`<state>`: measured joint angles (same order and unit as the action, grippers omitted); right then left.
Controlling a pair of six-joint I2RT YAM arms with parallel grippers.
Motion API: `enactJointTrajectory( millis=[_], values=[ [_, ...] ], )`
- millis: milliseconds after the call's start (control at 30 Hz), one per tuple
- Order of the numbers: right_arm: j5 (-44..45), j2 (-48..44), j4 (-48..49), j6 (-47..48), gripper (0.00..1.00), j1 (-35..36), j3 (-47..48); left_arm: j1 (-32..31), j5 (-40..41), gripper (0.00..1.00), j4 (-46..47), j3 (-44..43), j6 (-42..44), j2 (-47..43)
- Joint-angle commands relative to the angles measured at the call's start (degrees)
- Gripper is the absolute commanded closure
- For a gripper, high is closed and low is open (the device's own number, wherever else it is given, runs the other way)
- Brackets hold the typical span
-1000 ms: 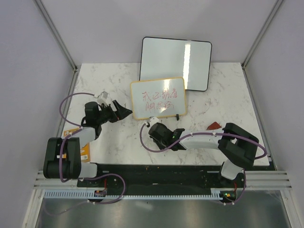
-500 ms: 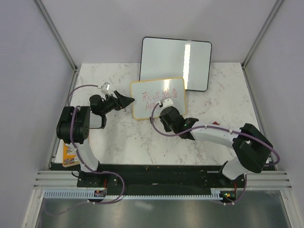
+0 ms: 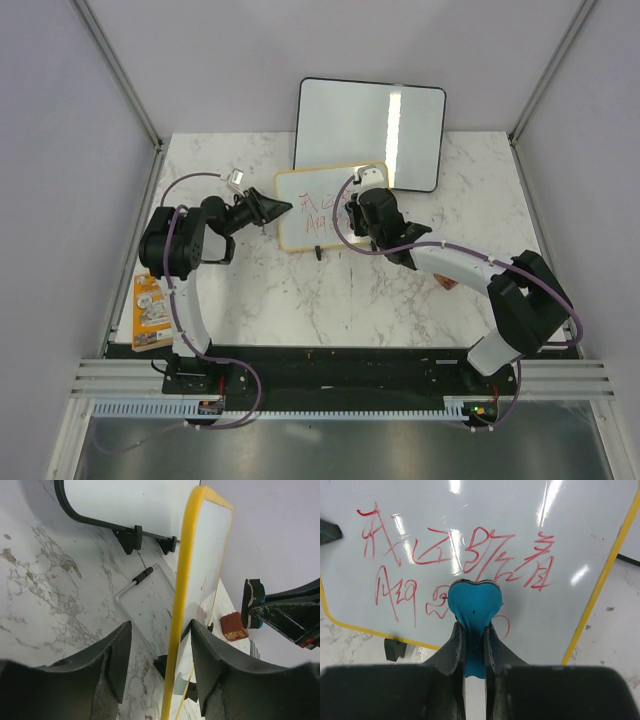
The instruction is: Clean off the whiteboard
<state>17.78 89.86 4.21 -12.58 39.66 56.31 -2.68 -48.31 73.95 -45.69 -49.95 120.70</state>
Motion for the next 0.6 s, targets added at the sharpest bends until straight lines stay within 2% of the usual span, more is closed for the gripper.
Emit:
enactJointTrajectory(
  millis=[0,100,133,200,233,267,567],
  values=[
    [-1.61,2.51,5.37,0.72,1.0,-1.42,1.87,-0.57,-1.51,0.46,14.29,-3.87,-2.17,2.95],
    [-1.09,3.12,7.91,0.28,1.0,-2.21,0.73,-0.75,-2.4,0.62,13.85,-5.63,-2.43,4.1],
    [-0.73,3.12,8.62,0.27,1.0,-2.48,0.38,-0.84,-2.66,0.7,14.37,-5.72,-2.6,4.27],
    [0.23,3.12,10.28,0.19,1.0,-3.09,-0.76,-0.84,-2.92,0.81,14.64,-5.99,-2.43,4.62],
    [0.32,3.12,10.99,0.1,1.0,-3.27,-1.2,-0.75,-3.27,0.93,14.99,-5.81,-2.52,4.8],
    [0.5,3.04,11.43,0.19,1.0,-3.62,-1.47,-0.84,-3.36,0.97,15.51,-5.46,-2.43,4.72],
    [4.63,5.67,16.62,3.35,1.0,-4.85,-5.07,-0.84,-2.66,0.98,19.99,-2.74,-3.74,5.86]
  ],
)
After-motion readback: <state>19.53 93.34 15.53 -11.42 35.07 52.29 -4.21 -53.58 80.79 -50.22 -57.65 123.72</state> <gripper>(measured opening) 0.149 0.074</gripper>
